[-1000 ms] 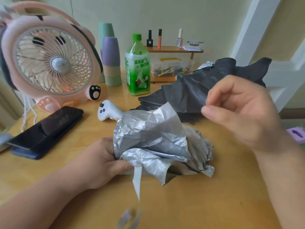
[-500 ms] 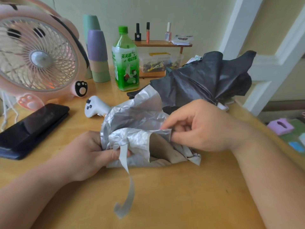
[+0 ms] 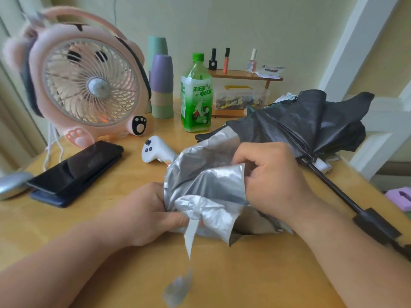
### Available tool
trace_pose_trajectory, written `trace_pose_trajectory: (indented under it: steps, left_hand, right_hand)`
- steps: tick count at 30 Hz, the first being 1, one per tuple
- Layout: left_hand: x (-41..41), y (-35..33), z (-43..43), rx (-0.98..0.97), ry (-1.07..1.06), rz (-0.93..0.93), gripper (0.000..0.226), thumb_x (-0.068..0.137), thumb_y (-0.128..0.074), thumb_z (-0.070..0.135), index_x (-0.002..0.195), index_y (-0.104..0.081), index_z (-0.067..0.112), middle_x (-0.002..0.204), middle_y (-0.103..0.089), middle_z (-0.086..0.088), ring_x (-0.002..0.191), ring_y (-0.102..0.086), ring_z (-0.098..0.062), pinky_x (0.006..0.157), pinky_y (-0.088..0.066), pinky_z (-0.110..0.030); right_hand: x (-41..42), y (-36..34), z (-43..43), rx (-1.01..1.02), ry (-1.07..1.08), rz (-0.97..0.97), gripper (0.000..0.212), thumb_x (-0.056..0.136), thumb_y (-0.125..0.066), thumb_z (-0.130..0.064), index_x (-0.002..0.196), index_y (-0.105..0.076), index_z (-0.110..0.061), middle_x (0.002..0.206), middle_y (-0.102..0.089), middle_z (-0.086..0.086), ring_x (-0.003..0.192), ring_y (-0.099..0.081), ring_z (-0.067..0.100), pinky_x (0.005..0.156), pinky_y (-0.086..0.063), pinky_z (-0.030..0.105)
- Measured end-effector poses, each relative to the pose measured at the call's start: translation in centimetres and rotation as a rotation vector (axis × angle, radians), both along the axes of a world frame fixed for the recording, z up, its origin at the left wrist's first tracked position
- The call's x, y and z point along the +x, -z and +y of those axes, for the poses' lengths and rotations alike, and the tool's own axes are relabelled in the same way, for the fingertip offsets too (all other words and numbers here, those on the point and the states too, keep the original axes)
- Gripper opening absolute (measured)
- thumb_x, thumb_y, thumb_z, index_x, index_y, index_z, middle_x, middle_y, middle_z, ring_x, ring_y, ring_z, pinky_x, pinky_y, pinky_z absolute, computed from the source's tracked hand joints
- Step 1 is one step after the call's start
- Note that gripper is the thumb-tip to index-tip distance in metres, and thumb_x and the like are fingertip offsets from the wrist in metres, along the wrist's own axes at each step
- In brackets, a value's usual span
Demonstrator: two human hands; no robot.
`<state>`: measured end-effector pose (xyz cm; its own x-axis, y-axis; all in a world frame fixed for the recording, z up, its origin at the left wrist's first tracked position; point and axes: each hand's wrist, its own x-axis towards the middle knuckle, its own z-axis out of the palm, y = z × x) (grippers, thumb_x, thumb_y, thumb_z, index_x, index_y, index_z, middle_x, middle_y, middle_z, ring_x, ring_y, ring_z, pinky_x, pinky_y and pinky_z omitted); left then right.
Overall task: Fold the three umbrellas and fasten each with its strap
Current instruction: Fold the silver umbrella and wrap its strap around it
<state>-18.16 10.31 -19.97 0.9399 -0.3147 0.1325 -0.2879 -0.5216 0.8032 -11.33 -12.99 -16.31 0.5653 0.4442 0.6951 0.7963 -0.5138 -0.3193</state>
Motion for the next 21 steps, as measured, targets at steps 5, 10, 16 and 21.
trace_pose_trajectory:
  steps: [5, 10, 16, 21]
  left_hand:
    - [0.4, 0.5, 0.4, -0.07, 0.017, 0.012, 0.011, 0.082, -0.068, 0.047, 0.073, -0.072, 0.042, 0.073, -0.069, 0.026, 0.068, -0.058, 0.008, 0.068, -0.047, -0.012]
    - [0.4, 0.2, 0.1, -0.066, 0.095, -0.064, 0.031, 0.093, -0.058, 0.043, 0.064, -0.063, 0.053, 0.063, -0.055, 0.029, 0.059, -0.05, 0.006, 0.06, -0.037, -0.007]
    - [0.4, 0.3, 0.5, -0.084, 0.147, -0.071, 0.021, 0.086, -0.071, 0.043, 0.071, -0.066, 0.057, 0.08, -0.066, 0.031, 0.075, -0.061, 0.01, 0.07, -0.044, -0.008]
    - [0.6, 0.7, 0.7, -0.042, 0.116, -0.089, 0.012, 0.085, -0.075, 0.049, 0.076, -0.07, 0.044, 0.083, -0.072, 0.019, 0.076, -0.065, 0.001, 0.07, -0.05, -0.018]
  right_hand:
    - [0.7, 0.6, 0.4, 0.131, 0.013, 0.22, 0.04, 0.079, -0.079, 0.004, 0.052, -0.051, -0.003, 0.049, -0.045, 0.012, 0.051, -0.034, 0.008, 0.046, -0.027, 0.029]
    - [0.8, -0.6, -0.6, -0.046, -0.135, 0.304, 0.016, 0.076, -0.075, -0.04, 0.083, -0.071, -0.026, 0.075, -0.071, -0.009, 0.065, -0.065, 0.007, 0.057, -0.051, 0.024]
    - [1.1, -0.7, 0.7, -0.363, -0.215, -0.329, 0.012, 0.082, -0.074, -0.005, 0.074, -0.067, -0.009, 0.063, -0.053, 0.003, 0.054, -0.048, 0.026, 0.045, -0.042, 0.038]
    - [1.9, -0.9, 1.6, -0.24, -0.131, -0.448, 0.031, 0.062, -0.077, 0.012, 0.058, -0.052, -0.006, 0.055, -0.036, 0.007, 0.049, -0.031, 0.03, 0.04, -0.033, 0.038]
